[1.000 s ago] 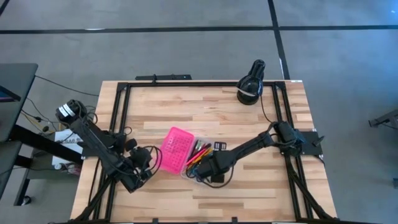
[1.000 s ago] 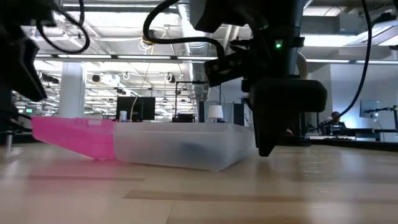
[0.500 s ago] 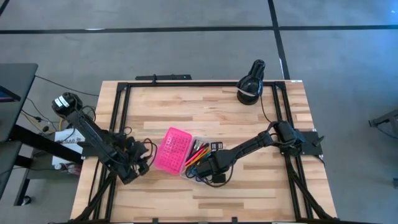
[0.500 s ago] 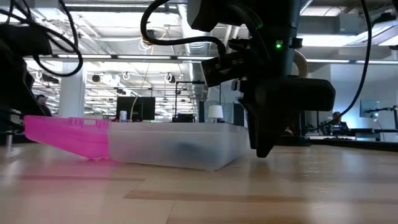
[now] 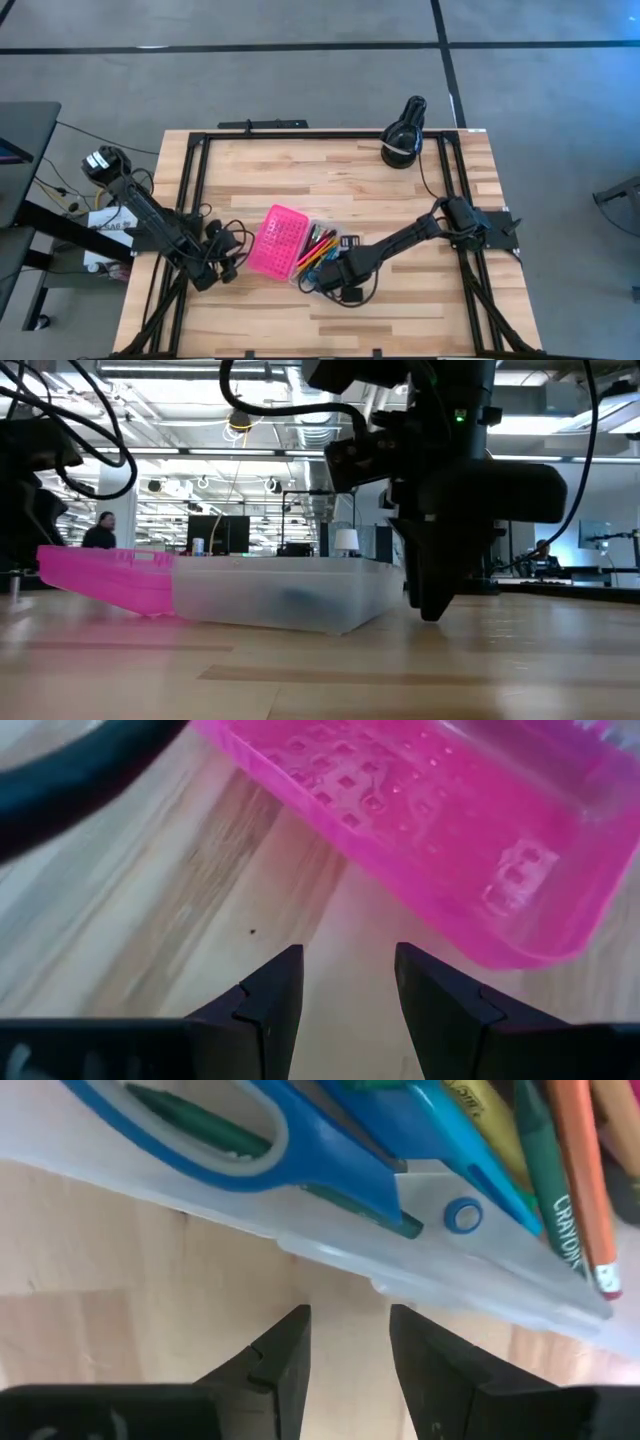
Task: Pick & place school supplies into a supply box
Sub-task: Close the pink supply box
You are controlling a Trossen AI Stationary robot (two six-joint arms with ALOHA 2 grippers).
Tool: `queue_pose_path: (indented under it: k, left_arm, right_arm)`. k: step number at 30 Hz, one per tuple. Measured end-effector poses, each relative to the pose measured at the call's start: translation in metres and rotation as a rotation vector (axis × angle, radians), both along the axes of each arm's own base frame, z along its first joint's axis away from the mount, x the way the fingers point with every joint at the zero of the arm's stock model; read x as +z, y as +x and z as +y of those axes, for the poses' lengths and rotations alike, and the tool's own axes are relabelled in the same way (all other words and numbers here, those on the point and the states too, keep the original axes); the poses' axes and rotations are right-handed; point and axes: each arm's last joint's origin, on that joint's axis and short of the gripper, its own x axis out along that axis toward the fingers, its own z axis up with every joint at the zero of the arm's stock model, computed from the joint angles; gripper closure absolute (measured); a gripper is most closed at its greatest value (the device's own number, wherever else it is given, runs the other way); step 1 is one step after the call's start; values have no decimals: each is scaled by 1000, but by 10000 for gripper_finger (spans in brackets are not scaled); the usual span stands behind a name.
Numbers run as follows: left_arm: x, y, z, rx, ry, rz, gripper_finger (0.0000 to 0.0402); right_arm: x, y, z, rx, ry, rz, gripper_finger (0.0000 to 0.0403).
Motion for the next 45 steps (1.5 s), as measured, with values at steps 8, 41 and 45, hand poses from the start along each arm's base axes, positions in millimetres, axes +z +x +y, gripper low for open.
queue_pose_path:
  k: [8,41,45]
  left_arm:
    - [-2,11,8,-17,12,5,248]
    - [-3,40,27,-171,-29,-76,249]
    - [-1,42,25,-178,-50,-107,249]
  right_arm:
    - [0,0,2,-277,26,-50,272]
    - [0,-11,20,-315,-36,-78,272]
    - [1,-11,19,-301,-59,-85,272]
